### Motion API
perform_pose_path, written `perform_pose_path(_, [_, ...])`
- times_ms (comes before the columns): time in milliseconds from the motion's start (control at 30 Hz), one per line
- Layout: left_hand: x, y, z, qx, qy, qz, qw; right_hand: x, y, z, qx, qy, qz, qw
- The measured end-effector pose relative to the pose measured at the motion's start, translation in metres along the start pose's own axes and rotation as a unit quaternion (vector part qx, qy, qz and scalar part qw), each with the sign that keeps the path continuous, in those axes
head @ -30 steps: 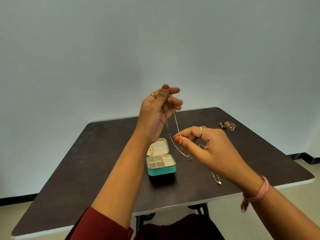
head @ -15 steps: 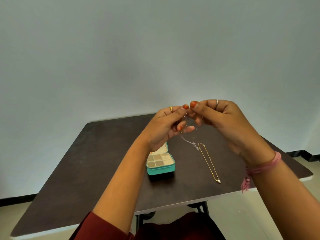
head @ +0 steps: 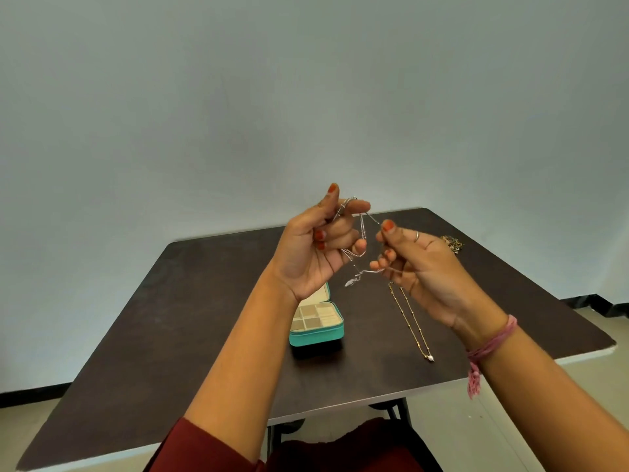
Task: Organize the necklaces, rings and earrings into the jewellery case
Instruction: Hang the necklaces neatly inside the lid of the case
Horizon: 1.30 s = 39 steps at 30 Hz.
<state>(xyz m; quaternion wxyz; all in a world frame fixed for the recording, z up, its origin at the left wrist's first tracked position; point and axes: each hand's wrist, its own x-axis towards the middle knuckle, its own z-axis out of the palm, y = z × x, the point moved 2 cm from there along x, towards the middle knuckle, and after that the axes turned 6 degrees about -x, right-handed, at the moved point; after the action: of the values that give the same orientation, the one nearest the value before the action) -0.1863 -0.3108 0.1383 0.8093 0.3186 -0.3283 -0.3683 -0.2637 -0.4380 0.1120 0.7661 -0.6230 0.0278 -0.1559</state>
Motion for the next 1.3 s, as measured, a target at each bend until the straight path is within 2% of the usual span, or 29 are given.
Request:
perform_pose_path(200, [0.003, 0.002, -0.006, -0.058, 0.079, 0.061, 0.993, -0.003, 0.022, 0.002, -0.012, -0.021, -0.035, 0.999])
perform_pose_path(367, [0.007, -0.007, -0.009, -0.094, 0.153, 0.106, 0.978, -0.009, 0.031, 0.004, -0.163, -0.027, -0.103, 0.981])
perform_pose_path(533, [0.006, -0.011, -0.012, -0.086, 0.158, 0.138, 0.974, -0.011, 0.026, 0.004, -0.213, -0.034, -0.116, 0.969])
perform_pose_path(633, [0.005, -0.009, -0.012, -0.086, 0.150, 0.144, 0.974, -0.011, 0.021, 0.003, -0.151, -0.025, -0.106, 0.982])
perform_pose_path(733, [0.003, -0.006, -0.011, -0.109, 0.152, 0.151, 0.971, -0.011, 0.020, 0.002, -0.010, -0.021, -0.038, 0.999])
perform_pose_path(800, [0.001, -0.005, -0.012, -0.119, 0.156, 0.160, 0.967, -0.011, 0.021, 0.001, 0.044, -0.018, -0.011, 0.999])
perform_pose_path(1133, [-0.003, -0.009, -0.013, -0.124, 0.168, 0.191, 0.959, -0.012, 0.026, 0.007, 0.096, -0.012, 0.012, 0.995])
perform_pose_path(1200, [-0.004, -0.010, -0.014, -0.094, 0.168, 0.192, 0.962, -0.012, 0.027, 0.007, 0.105, -0.003, 0.011, 0.994])
perform_pose_path(1300, [-0.005, -0.013, -0.016, 0.011, 0.168, 0.185, 0.968, -0.012, 0.026, 0.007, 0.095, 0.018, -0.001, 0.995])
